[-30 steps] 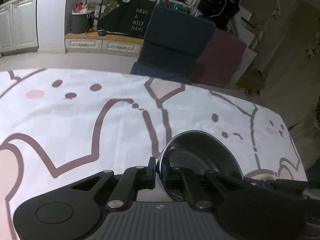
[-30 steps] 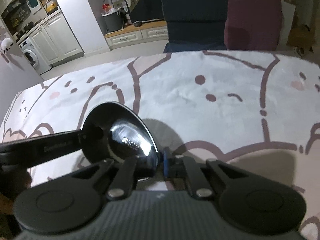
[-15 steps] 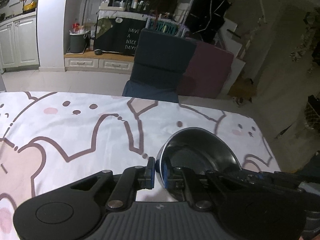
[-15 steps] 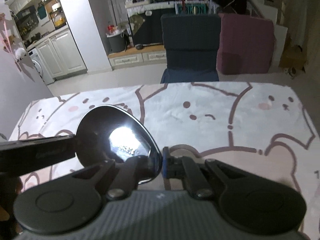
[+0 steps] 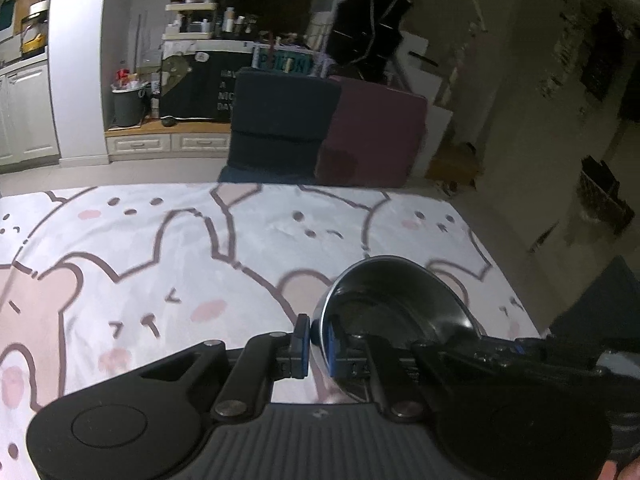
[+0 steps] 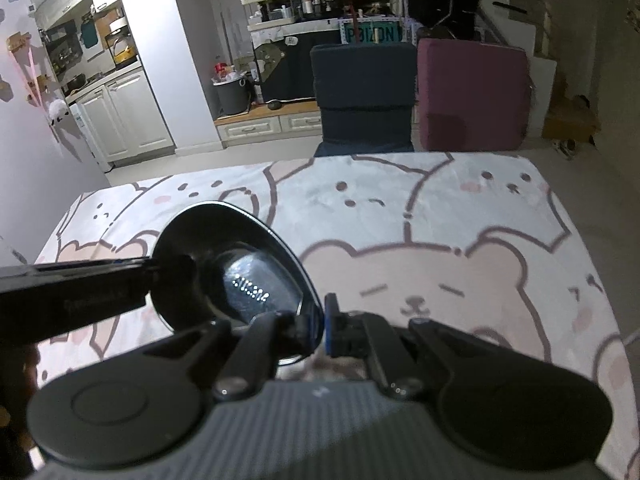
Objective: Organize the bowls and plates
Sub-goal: 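Lift the steel cup with both grippers and carry it over the steel tray, then lower the steel cup into the steel tray with both grippers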
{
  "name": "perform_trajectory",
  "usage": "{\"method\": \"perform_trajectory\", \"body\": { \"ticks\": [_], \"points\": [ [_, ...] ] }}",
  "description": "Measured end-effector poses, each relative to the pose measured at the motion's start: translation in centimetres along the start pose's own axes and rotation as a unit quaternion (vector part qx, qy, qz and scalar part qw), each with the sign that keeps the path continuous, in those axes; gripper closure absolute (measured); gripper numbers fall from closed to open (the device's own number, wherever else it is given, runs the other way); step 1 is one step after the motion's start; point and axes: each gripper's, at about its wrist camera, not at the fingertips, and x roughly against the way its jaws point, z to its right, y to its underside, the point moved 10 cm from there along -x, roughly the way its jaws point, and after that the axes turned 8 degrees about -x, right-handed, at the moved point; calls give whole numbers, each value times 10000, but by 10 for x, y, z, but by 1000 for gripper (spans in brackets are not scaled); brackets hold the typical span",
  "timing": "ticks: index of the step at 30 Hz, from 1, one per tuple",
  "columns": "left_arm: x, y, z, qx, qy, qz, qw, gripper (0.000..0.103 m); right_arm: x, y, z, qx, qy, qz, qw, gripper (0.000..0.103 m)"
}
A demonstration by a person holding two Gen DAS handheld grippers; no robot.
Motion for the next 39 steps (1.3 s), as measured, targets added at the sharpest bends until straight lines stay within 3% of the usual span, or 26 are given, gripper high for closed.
{"method": "perform_trajectory", "body": {
  "ticks": [10,17,39],
  "points": [
    [-13,65,40,-382,9,-355,9986,95,21,60,32,72,399,-271,9988,97],
    [-27,91,49,-454,37,-577,9973,95,18,90,43,272,688,-520,9959,97],
    [-60,111,56,-816,-63,-973,9919,94,-5,113,63,572,1071,-1060,9869,90]
  ]
}}
